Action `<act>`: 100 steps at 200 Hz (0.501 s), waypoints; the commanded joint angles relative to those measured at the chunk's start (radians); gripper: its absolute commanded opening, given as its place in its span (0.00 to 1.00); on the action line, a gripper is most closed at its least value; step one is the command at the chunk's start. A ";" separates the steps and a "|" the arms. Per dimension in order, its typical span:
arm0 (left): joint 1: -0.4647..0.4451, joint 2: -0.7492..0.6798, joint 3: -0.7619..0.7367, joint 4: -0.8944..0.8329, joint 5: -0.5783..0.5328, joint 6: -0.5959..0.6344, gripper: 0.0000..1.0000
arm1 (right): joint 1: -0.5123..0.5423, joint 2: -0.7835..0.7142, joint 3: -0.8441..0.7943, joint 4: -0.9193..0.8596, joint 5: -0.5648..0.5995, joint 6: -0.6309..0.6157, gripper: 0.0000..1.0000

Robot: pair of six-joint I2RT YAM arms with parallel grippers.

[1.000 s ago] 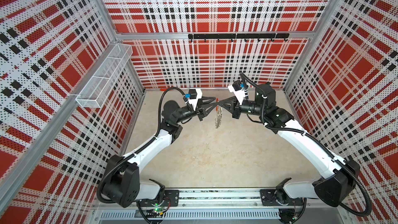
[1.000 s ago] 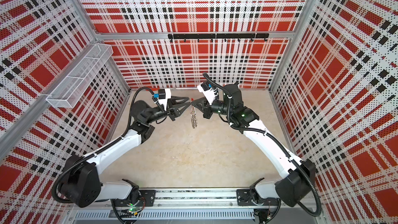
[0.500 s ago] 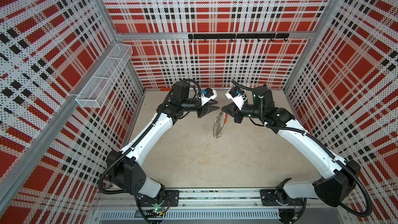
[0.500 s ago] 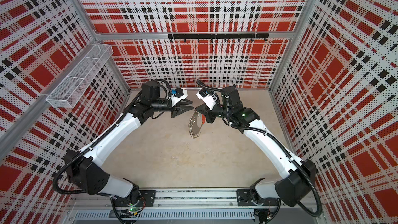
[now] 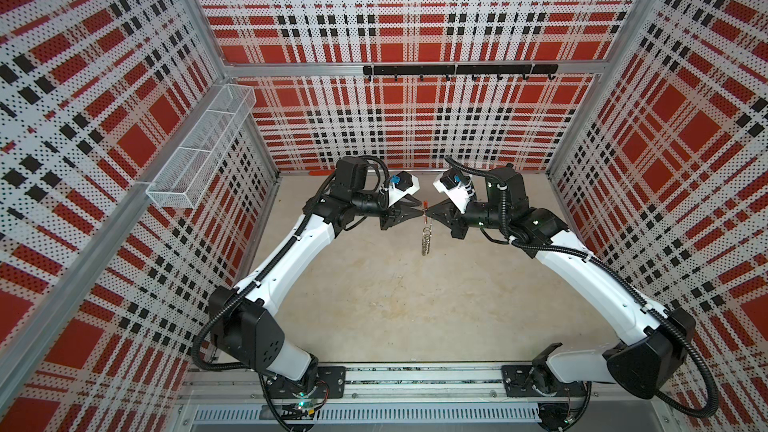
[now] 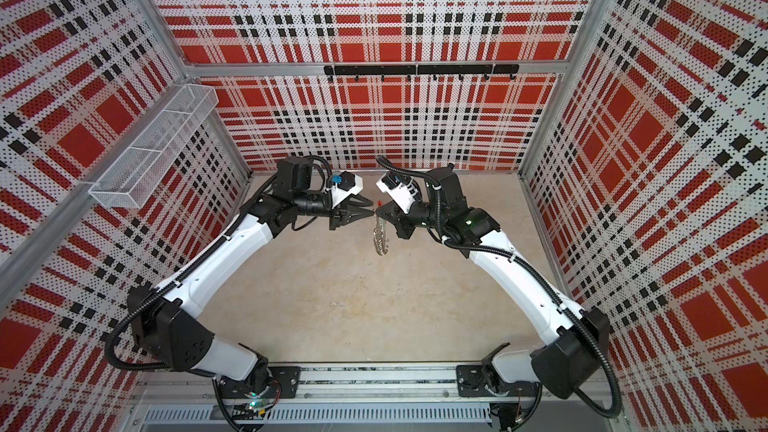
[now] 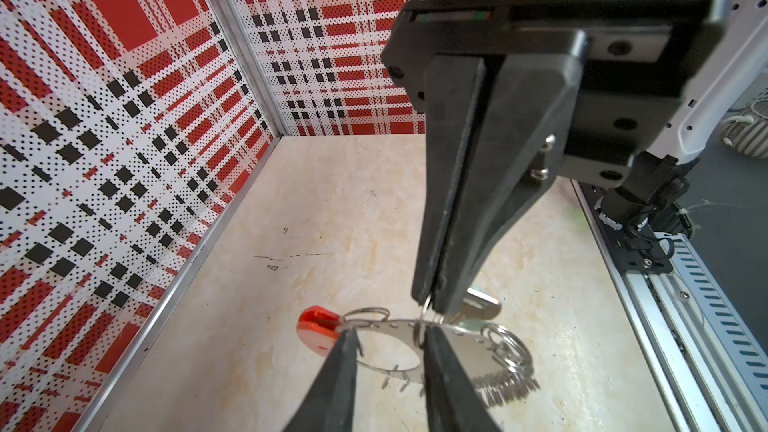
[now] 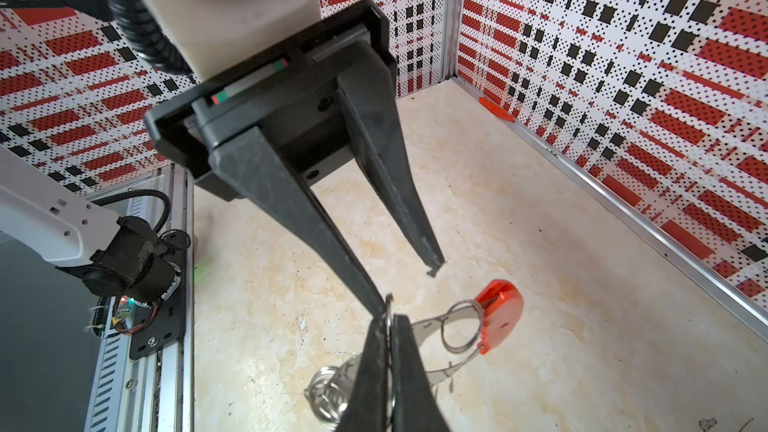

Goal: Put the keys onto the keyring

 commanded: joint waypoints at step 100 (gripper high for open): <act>-0.014 -0.012 -0.069 0.211 0.072 -0.175 0.00 | -0.040 -0.064 -0.055 0.219 -0.033 0.229 0.39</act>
